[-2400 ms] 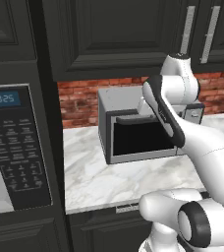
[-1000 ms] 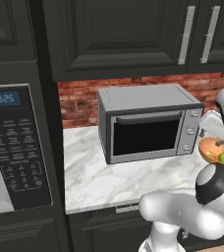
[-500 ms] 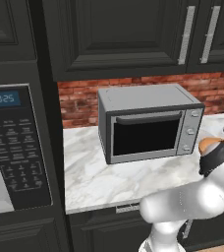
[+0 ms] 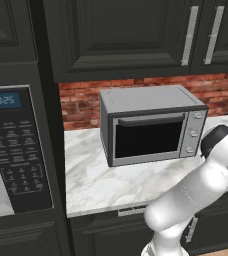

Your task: Remove the pear from the bowl and place it on the small plate. Then place the bowl with only the shrimp in the microwave, close the door, and press the start button to microwave the shrimp.

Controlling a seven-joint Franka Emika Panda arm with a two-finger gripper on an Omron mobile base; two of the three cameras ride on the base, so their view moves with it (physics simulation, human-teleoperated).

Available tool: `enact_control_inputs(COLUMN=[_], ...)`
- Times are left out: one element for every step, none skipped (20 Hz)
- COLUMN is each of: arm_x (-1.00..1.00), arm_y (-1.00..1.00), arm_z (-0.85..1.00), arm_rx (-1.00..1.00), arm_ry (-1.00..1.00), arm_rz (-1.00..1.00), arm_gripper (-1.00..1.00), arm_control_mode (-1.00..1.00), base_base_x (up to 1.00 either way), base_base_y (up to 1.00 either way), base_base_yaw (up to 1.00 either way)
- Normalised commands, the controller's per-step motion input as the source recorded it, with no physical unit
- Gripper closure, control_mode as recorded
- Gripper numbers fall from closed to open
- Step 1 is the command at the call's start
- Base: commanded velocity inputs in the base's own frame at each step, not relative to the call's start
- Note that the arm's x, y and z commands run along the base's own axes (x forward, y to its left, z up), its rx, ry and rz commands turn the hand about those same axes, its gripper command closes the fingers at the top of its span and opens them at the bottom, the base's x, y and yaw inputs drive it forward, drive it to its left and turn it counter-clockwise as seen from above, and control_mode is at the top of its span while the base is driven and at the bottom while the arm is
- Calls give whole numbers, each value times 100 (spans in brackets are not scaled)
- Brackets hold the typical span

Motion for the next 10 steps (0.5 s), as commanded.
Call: enact_control_inputs(arm_x=[31,36,30,36,44,46,36,38,37,39], arm_y=[0,0,0,0,0,0,0,-4,-5,-4], arm_z=[-17,-21,-26,-30,-26,-28,-34,-36,-31,-31], arm_rx=[0,0,0,0,0,0,0,0,0,0], arm_ry=[3,4,1,5,6,7,5,6,7,9], arm_rz=[0,0,0,0,0,0,3,3,2,2], arm_gripper=[-100,-100,-100,-100,-100,-100,-100,-100,-100,-100], arm_control_mode=[-100,-100,-100,-100,-100,-100,-100,-100,-100,-100], base_base_x=[0,0,0,0,0,0,0,0,0,0], base_base_y=[0,0,0,0,0,0,0,0,0,0], base_base_yaw=[0,0,0,0,0,0,0,0,0,0])
